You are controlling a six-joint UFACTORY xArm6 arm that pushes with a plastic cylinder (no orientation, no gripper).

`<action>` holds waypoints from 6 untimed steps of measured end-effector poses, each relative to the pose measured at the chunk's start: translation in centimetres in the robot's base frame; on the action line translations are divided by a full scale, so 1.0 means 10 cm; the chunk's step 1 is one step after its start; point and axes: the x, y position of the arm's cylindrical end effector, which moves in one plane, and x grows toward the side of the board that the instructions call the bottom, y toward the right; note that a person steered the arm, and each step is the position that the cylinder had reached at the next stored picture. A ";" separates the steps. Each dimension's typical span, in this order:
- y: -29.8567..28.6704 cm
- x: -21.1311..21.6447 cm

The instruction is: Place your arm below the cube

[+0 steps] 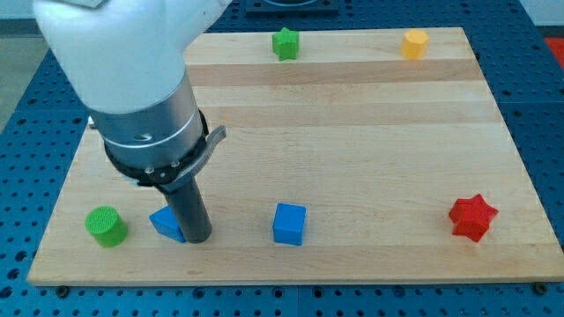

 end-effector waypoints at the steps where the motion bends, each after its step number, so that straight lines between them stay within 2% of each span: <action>1: -0.15 0.02; 2: -0.38 0.02; 4: -0.43 0.13; 6: 0.24 0.37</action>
